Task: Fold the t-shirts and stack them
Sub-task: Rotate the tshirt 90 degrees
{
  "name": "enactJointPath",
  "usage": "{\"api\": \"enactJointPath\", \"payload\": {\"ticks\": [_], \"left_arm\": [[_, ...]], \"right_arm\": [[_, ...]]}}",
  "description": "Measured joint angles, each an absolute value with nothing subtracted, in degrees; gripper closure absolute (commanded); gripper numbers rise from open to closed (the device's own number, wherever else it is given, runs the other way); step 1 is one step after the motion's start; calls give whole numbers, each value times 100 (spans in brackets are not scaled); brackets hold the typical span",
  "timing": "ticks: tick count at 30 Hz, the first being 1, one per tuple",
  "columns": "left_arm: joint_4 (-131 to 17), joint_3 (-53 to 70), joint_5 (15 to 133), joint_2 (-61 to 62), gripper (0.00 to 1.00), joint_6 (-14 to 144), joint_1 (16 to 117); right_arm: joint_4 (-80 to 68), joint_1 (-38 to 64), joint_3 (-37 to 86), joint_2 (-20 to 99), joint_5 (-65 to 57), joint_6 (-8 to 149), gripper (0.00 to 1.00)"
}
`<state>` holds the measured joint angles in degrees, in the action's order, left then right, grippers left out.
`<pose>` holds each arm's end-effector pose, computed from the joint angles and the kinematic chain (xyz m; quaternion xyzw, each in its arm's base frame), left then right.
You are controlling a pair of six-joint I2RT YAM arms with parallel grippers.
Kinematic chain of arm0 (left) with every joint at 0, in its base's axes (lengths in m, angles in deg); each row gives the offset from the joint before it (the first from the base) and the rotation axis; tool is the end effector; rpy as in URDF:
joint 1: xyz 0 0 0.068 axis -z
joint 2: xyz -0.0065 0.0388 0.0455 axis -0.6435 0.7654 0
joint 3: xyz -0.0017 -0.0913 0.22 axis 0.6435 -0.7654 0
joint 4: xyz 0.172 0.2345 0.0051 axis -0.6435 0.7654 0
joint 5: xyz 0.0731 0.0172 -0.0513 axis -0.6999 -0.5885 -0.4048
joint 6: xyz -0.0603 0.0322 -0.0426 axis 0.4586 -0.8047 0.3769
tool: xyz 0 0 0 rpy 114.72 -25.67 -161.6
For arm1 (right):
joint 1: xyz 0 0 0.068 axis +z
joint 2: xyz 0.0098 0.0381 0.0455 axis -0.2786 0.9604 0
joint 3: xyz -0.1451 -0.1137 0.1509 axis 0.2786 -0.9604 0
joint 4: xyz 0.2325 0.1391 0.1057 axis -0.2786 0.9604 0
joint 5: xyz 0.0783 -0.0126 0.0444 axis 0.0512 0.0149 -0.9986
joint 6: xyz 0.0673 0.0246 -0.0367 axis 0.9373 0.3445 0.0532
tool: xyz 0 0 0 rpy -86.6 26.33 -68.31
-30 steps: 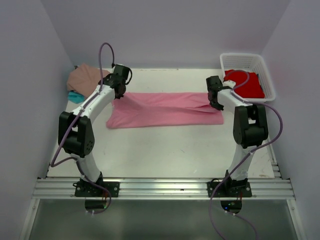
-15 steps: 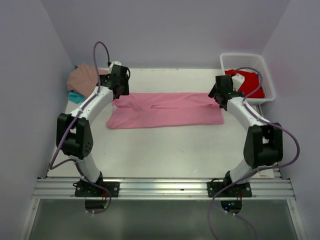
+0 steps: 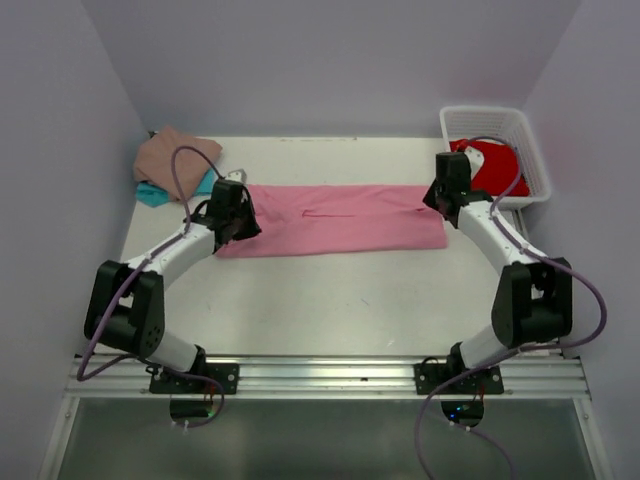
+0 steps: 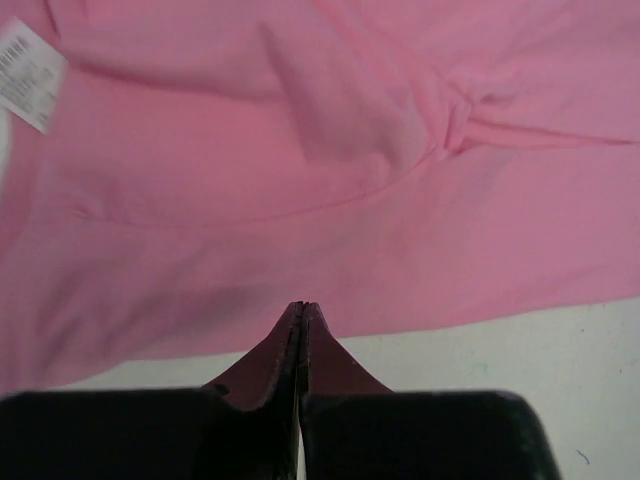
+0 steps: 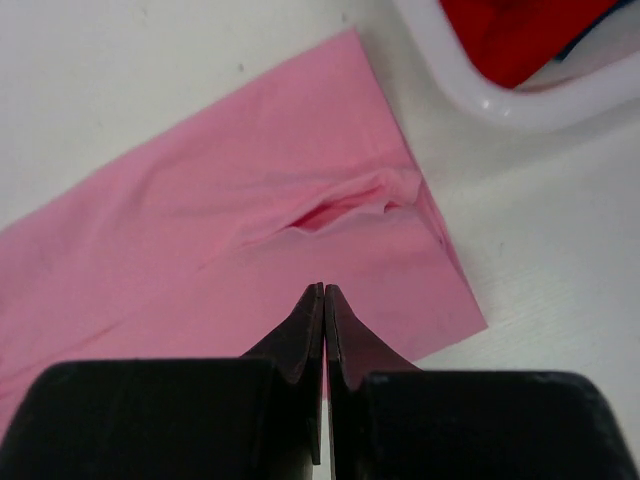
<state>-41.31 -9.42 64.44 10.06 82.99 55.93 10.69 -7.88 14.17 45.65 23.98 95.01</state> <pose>0.3565 -0.0998 0.1509 -0.1110 0.9147 -0.1398 0.3625 0.3945 0.0335 0.2067 0.2525 0.8560 -0.0029 0.4512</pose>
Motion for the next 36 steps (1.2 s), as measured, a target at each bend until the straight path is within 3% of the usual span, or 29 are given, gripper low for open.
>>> {"api": "enactJointPath", "payload": {"ticks": [8,18,26,36], "left_arm": [[-4697,-1587,7522,1718,100,9011,5593],[-4993,-1585,7585,1653,100,9267,5593],[-4923,-1185,6956,2282,100,9474,5587],[-4925,65,6971,3474,100,9638,5390]], "right_arm": [[1666,-788,1424,5857,1616,9438,100],[1650,-788,1411,6355,1443,9414,100],[1602,-795,1371,6338,1327,9287,100],[2077,-404,576,5584,912,9025,100]]}}
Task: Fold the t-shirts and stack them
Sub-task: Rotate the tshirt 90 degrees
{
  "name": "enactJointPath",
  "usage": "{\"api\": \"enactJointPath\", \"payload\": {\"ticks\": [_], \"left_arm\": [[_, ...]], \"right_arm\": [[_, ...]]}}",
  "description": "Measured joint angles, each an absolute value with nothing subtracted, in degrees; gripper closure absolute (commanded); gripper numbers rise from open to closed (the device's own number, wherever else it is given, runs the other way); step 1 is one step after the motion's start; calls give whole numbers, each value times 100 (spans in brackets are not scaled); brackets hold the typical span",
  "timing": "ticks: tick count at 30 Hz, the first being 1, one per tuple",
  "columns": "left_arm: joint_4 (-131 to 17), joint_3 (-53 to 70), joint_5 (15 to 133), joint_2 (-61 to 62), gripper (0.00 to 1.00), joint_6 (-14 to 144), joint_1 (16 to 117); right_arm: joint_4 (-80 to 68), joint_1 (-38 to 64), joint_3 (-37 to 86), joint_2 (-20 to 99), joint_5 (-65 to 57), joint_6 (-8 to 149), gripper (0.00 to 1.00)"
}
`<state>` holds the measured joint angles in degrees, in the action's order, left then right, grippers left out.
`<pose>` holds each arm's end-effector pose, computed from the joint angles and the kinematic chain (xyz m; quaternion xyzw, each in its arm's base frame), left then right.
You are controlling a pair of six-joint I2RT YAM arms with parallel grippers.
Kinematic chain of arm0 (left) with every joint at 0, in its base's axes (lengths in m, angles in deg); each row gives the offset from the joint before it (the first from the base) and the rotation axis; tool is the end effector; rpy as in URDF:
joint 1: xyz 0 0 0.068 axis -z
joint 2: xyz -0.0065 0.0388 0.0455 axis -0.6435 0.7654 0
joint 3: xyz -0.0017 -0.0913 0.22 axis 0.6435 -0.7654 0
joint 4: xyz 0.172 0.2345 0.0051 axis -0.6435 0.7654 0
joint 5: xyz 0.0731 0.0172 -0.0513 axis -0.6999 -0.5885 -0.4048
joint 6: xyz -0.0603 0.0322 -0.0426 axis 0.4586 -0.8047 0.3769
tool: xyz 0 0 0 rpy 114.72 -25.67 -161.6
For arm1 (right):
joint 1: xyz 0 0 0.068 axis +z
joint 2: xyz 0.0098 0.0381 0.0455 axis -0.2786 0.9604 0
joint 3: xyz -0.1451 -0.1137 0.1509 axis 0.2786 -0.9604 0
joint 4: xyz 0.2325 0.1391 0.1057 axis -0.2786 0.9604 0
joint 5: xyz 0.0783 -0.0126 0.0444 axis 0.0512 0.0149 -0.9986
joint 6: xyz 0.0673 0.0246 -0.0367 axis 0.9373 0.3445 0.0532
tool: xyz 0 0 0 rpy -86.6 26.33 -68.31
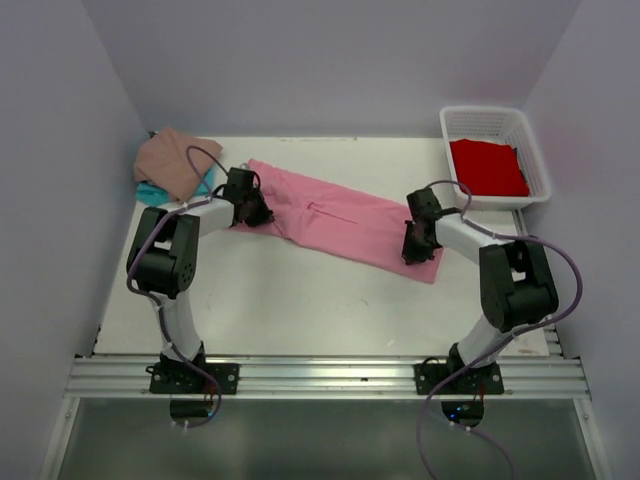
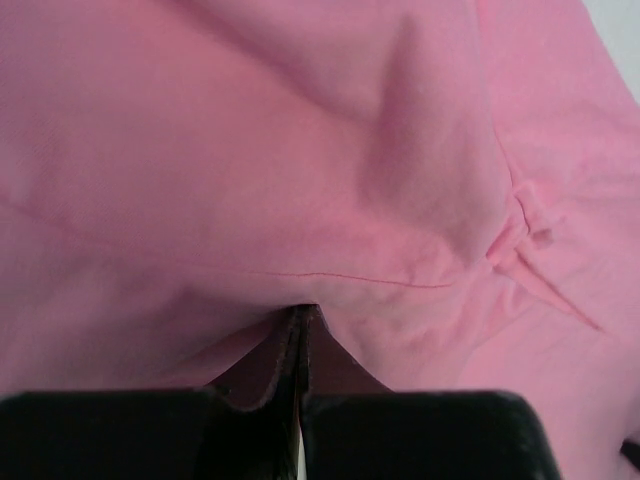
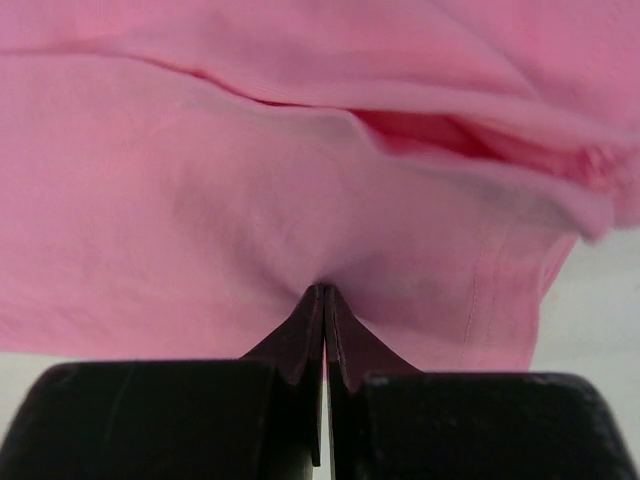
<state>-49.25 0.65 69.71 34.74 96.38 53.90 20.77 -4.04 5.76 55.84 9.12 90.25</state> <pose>0.4098 -0.1060 0.0629 -0.2223 0.9154 -0.1872 0.2785 0.3457 0.0680 0.0740 0.1339 0.9712 0.0229 0.1960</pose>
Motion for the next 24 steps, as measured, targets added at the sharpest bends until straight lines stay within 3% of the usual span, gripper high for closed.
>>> {"api": "enactJointPath", "payload": {"ticks": [13,24], "left_arm": [[-4625,2561,8388,5318,100,9286,4824],[-5508,2858,10499,6029,100,9188,4758]], "right_arm": [[3272,1723,-819,3844,-275,9558,100],[2898,3039,-1522,3392,-644,10544,100]]}}
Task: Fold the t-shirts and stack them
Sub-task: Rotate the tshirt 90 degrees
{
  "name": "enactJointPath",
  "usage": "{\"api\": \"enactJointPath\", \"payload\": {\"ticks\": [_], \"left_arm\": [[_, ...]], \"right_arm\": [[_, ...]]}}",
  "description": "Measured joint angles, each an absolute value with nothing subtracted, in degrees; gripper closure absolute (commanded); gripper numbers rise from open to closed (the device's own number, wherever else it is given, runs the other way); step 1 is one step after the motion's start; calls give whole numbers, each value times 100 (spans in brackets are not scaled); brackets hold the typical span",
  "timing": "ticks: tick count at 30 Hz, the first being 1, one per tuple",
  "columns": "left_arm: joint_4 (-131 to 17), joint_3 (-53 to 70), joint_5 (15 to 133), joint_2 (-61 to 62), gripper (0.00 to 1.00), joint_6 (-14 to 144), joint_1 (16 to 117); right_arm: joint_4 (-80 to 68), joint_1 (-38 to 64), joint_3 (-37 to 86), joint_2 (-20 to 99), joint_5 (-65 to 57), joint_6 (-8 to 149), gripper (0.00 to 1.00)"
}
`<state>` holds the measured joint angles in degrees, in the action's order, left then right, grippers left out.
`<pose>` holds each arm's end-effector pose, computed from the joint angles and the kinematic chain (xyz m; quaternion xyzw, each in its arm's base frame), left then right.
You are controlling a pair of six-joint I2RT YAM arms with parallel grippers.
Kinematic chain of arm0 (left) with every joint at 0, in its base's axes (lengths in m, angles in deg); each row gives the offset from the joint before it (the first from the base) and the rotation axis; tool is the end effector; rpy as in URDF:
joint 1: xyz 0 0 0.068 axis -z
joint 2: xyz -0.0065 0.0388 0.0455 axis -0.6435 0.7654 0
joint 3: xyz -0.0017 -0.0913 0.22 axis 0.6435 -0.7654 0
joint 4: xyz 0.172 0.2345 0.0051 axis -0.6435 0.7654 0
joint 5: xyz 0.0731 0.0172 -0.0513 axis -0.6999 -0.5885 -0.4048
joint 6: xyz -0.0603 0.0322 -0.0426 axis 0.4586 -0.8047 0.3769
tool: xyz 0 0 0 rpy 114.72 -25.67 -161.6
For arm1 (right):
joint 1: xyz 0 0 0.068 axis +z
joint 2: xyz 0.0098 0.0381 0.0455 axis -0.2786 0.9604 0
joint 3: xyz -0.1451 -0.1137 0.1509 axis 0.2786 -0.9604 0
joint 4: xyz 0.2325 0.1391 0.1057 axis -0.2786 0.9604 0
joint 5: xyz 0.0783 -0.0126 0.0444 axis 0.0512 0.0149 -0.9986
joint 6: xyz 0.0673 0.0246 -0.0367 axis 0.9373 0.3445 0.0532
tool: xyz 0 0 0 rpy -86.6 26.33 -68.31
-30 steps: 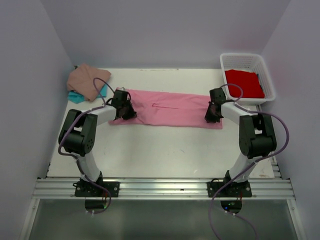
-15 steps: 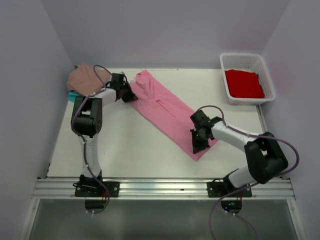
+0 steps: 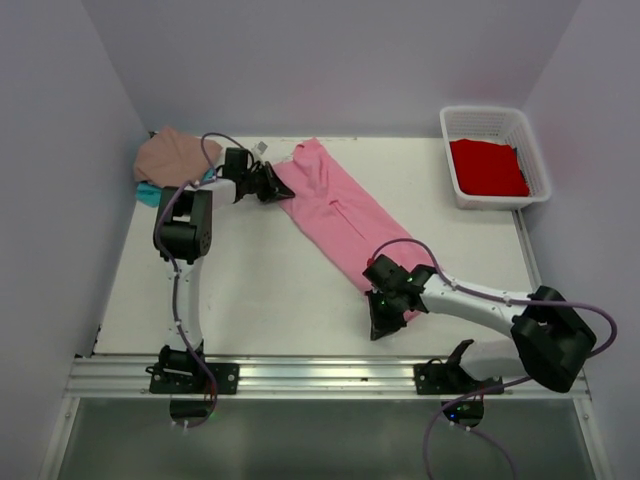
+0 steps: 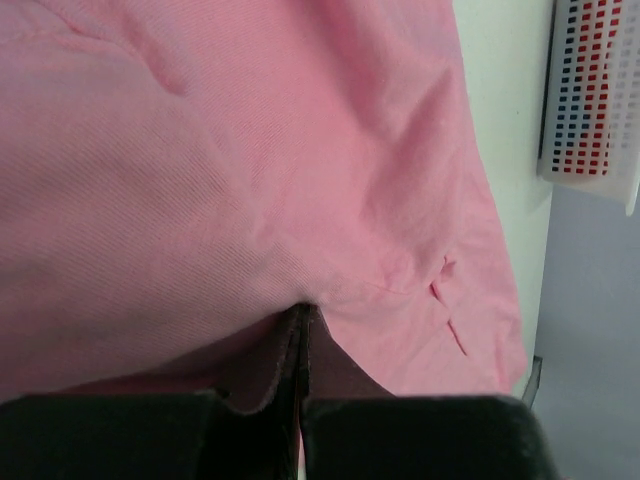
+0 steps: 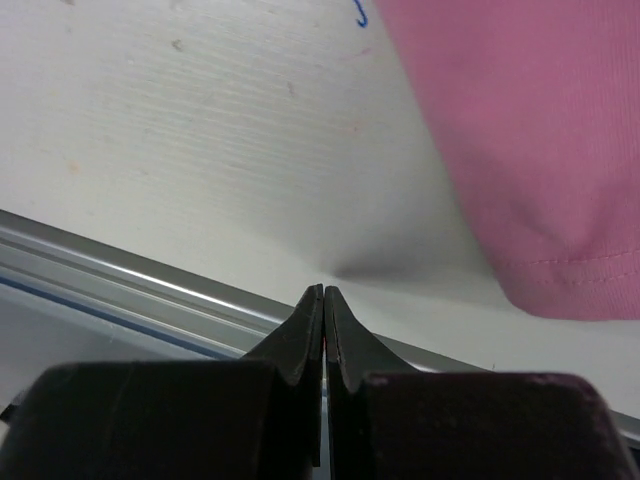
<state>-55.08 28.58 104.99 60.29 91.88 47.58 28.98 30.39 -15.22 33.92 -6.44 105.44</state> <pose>0.5081 -0.1116 0.0437 -0.0973 0.8678 -0.4305 0.2284 0.1630 0.1905 0.0675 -0.0510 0.9862 0.1550 0.0297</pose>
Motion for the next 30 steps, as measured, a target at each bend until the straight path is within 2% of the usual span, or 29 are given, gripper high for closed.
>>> {"api": "enactJointPath", "payload": {"ticks": [4,9,13,18,23,30], "left_arm": [[-5605,2686,10696,5965,100,9090,4758],[-5329,2561,10525,5764,100,8801,4769],[-4927,2566,10175,5622,100,8712,4750],[-4536,2688,9985,5598,100,8714,4643],[-4461,2692,9972,5585,100,8716,4529],[-4440,2703,9970,5585,100,8718,4511]], "right_arm": [[3261,3148,-841,3173,-100,10463,100],[4111,3043,589,2889,1756,10439,100],[4702,2516,1245,3300,2951,10445,100],[4728,1935,624,3973,3205,10397,100],[4529,1896,-146,4146,2940,10369,100],[3937,1896,-607,4307,2549,10369,100]]}}
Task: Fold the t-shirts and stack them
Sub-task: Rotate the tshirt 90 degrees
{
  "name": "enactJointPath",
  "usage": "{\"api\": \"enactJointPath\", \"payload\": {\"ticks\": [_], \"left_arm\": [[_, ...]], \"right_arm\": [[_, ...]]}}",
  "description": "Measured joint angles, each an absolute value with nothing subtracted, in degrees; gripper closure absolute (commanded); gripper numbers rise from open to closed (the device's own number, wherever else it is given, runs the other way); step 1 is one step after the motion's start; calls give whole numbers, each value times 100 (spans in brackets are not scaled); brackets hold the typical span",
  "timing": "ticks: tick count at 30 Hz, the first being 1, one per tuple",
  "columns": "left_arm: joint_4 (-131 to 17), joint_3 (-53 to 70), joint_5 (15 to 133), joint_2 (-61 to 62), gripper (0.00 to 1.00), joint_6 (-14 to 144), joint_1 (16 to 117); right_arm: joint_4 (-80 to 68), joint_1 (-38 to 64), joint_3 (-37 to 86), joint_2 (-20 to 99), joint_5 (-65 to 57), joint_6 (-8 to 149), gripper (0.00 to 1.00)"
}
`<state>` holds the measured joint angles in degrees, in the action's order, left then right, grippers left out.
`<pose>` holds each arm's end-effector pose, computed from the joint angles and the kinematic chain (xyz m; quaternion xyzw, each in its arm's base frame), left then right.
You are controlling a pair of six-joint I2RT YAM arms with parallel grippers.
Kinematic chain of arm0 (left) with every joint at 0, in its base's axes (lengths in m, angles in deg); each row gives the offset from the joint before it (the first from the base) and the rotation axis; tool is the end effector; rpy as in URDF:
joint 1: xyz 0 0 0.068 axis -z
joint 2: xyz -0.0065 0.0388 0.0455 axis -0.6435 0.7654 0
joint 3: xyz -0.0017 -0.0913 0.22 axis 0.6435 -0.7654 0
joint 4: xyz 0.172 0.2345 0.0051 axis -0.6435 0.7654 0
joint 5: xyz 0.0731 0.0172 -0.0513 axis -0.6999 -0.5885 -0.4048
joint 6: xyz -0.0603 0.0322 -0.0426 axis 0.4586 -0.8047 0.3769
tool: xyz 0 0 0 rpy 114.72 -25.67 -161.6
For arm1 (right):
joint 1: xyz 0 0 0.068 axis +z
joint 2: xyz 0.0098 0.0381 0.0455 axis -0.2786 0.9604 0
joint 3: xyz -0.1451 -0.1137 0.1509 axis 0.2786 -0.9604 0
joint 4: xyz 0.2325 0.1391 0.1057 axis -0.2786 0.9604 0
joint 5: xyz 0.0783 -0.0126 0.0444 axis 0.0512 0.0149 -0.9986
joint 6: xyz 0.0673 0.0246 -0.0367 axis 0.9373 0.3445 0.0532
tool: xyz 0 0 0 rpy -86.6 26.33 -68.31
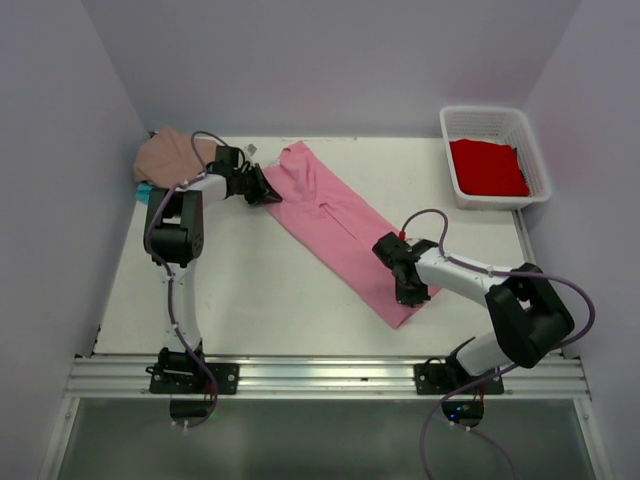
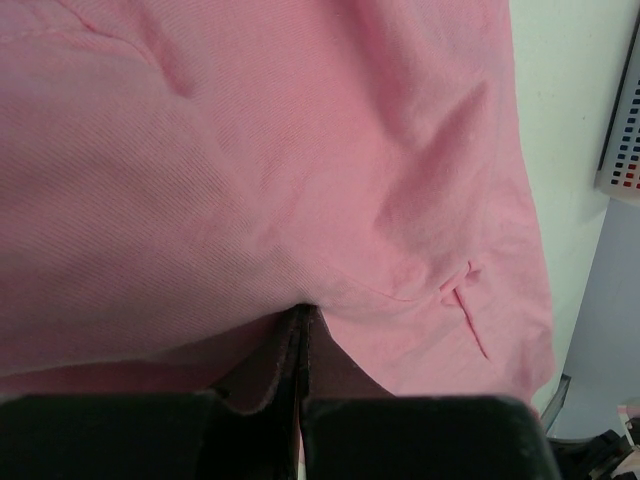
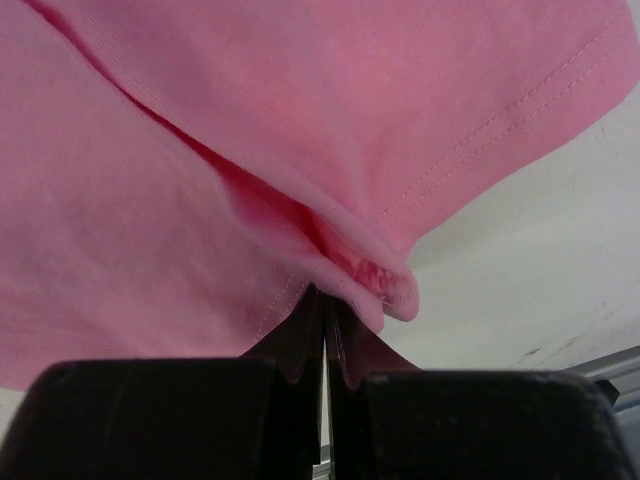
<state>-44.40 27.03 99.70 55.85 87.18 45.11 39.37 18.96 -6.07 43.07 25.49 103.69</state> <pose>0.4967 -0.0830 0.0532 -0.1244 0.8969 -0.3664 0.2141 0.2277 0.1291 0.0732 0.0514 0.9804 -0.1236 0.1448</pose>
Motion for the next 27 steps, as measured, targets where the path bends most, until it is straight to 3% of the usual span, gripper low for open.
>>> {"api": "enactJointPath", "payload": {"ticks": [16,21,27], "left_arm": [[-4374,2968,10097,5753,100,8784,4485],[-4739,3420,10545,6225,100,9182,4422],[-6160,3505,11404,6802,99,10312,4369]], "right_arm": [[3760,2103,-578,4611,2217,9812,100],[3473,2473,-664,4504,1443,9820,100],[2433,2895,-878,4450,-109,10268,100]]}}
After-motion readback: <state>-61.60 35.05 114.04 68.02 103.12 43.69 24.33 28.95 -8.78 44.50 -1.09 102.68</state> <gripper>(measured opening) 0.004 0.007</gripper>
